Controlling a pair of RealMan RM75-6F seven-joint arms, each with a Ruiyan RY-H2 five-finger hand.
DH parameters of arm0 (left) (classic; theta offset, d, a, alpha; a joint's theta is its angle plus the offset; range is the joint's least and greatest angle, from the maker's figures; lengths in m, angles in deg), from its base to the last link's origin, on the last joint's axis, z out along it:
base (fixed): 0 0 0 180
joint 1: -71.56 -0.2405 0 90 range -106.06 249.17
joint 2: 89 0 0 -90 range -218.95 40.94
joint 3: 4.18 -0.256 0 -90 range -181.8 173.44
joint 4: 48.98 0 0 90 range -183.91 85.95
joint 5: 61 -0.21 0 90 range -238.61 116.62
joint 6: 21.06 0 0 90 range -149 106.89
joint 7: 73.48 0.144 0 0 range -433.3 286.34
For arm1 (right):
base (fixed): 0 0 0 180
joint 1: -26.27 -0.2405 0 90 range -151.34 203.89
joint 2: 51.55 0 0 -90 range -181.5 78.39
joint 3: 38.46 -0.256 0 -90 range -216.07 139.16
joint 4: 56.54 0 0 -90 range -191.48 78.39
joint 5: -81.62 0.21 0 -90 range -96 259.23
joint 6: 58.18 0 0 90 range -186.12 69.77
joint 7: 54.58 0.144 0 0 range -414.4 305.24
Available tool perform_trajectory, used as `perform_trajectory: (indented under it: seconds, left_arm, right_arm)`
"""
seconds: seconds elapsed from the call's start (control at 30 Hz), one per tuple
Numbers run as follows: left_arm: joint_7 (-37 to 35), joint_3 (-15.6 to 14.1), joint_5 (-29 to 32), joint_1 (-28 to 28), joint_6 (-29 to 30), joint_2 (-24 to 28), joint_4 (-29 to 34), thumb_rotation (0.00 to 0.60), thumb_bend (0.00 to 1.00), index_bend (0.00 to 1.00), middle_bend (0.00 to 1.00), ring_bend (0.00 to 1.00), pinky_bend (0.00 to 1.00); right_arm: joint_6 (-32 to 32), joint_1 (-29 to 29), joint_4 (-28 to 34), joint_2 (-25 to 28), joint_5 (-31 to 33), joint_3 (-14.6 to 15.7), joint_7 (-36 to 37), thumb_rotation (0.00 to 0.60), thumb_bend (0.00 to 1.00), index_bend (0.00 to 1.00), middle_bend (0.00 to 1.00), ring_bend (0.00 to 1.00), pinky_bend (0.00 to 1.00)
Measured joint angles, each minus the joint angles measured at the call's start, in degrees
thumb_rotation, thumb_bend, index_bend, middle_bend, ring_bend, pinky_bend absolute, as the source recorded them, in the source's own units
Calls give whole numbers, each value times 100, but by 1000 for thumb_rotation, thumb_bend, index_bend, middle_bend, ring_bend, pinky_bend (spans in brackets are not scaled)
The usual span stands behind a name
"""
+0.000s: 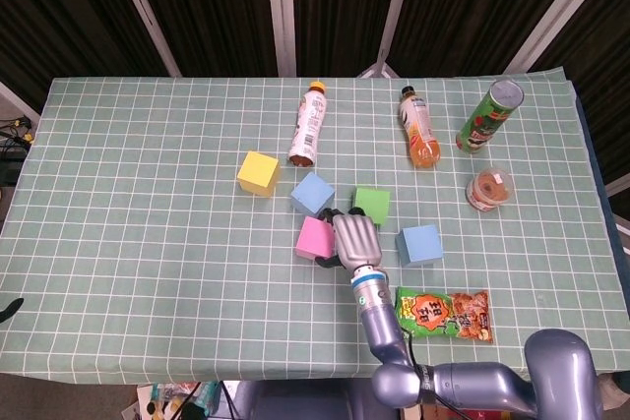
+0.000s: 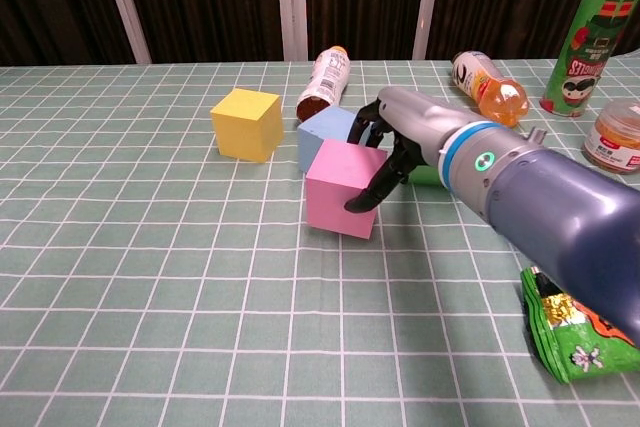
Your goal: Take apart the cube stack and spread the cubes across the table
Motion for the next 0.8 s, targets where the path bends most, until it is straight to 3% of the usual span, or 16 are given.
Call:
perform_trajectory:
  seconds: [0.17,0.4,0.63,0.8]
  left_arm:
    - [10,-11,-19,6,-7,1,5,600,153,182,0,0,0]
    - [83,-35,-56,6,5,-23,32,600,153,183,0,0,0]
    - [149,-26,-18,27,-24,-44,33,600,153,183,0,0,0]
    - [149,-24,-20,25,-10,-46,36,600,153,183,0,0,0]
  right_arm:
    - [120,285,677,417,-259,182,175,600,320,411,570,669,241]
    - [278,813,1466,1102,-990,751,603,600,319,411,570,669,241]
    - [155,1076,1471,1228,-1382,1109,969,600,319,411,552,604,222]
    - [-31,1095,1383,1171,-1543,1174,1072,600,290,348,452,477,152]
